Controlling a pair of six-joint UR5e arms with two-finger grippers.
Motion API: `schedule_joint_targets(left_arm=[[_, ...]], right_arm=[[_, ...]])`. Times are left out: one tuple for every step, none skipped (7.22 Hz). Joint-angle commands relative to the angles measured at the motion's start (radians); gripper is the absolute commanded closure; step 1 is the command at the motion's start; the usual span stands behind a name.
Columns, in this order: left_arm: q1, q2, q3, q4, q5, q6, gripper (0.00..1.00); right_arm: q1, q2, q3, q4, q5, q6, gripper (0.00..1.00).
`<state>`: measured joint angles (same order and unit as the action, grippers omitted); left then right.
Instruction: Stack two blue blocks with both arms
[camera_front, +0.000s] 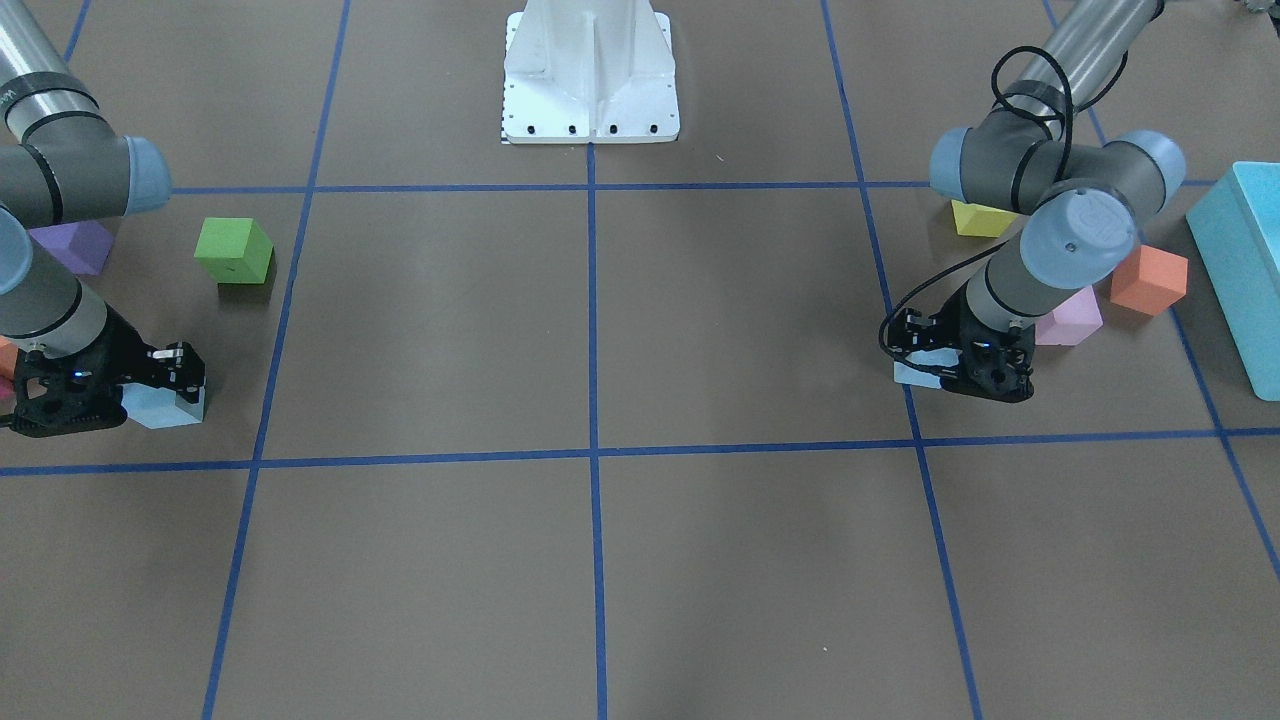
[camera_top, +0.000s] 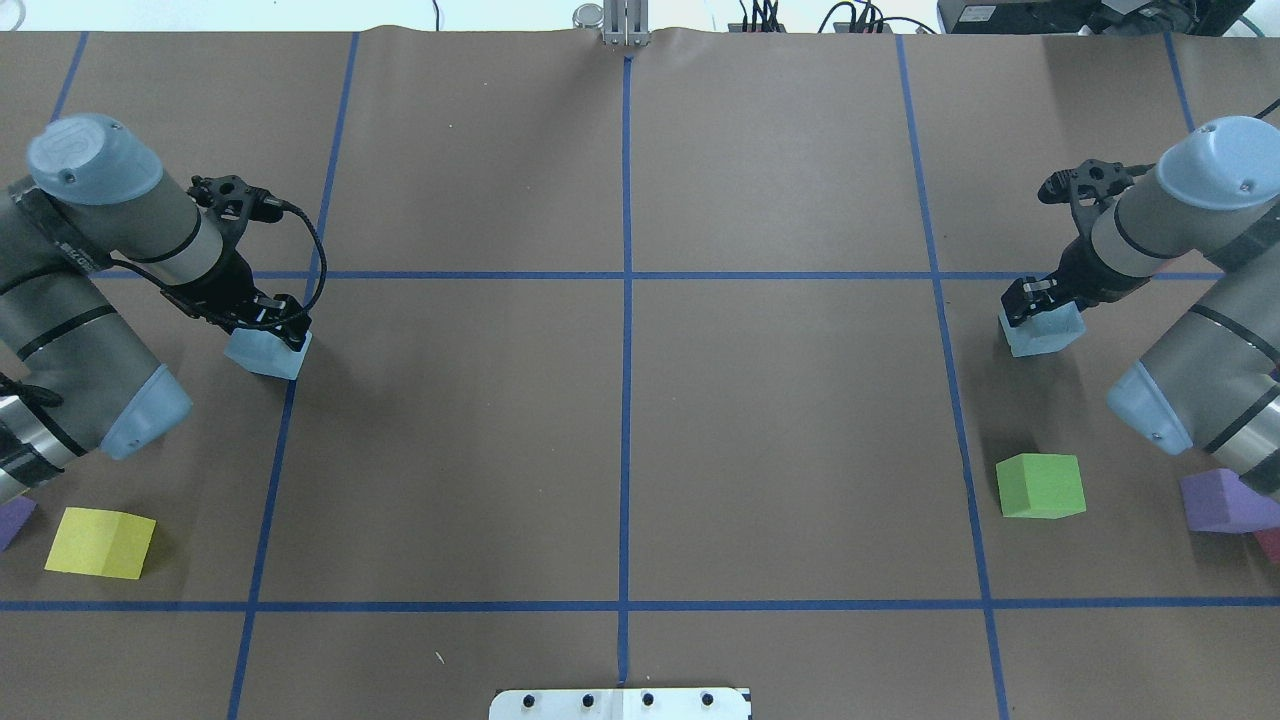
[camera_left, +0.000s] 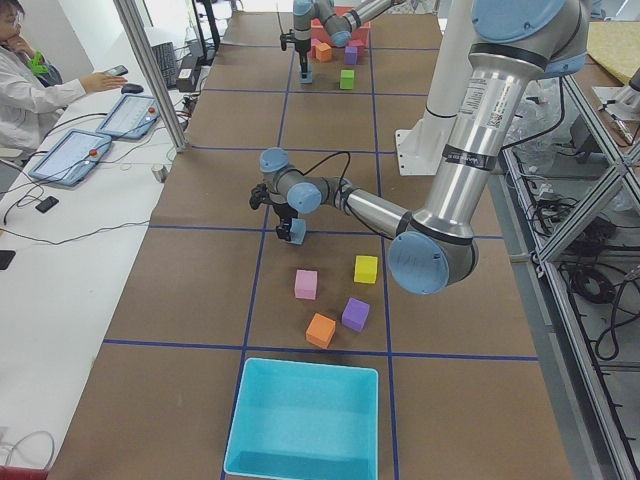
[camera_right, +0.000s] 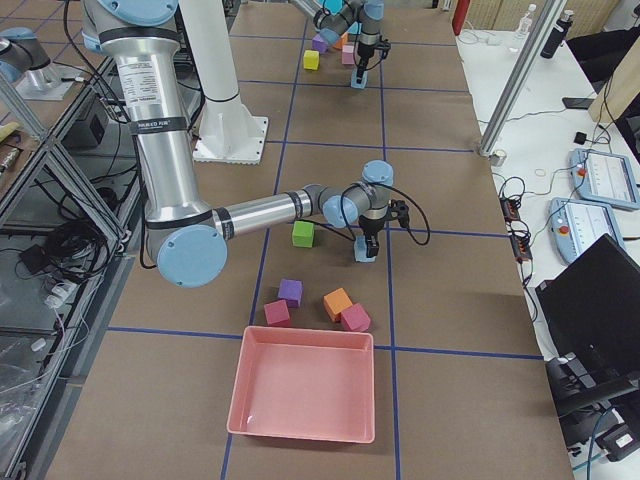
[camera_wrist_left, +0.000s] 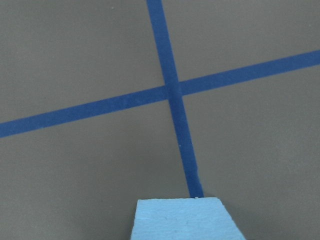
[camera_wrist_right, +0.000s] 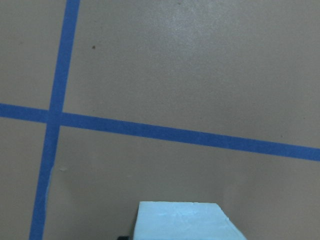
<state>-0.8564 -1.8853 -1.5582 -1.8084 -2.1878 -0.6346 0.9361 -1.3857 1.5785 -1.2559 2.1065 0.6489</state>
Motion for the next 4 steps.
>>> schedule_joint_targets(left_arm=[[0.002, 0.0, -0.002, 0.001, 0.0, -0.008, 0.43], [0.0, -0.001, -0.003, 0.001, 0.0, -0.014, 0.45], [0.0, -0.011, -0.019, 0.009, -0.004, -0.017, 0.45], [0.0, -0.017, -0.029, 0.014, -0.007, -0.037, 0.44]], right_arm=[[-0.031, 0.02, 0.0, -0.002, -0.038, 0.0, 0.42], [-0.031, 0.028, 0.002, -0.003, -0.039, 0.0, 0.45], [-0.031, 0.039, 0.012, -0.013, -0.03, -0.002, 0.43], [-0.031, 0.052, 0.017, -0.022, -0.028, 0.0, 0.43]])
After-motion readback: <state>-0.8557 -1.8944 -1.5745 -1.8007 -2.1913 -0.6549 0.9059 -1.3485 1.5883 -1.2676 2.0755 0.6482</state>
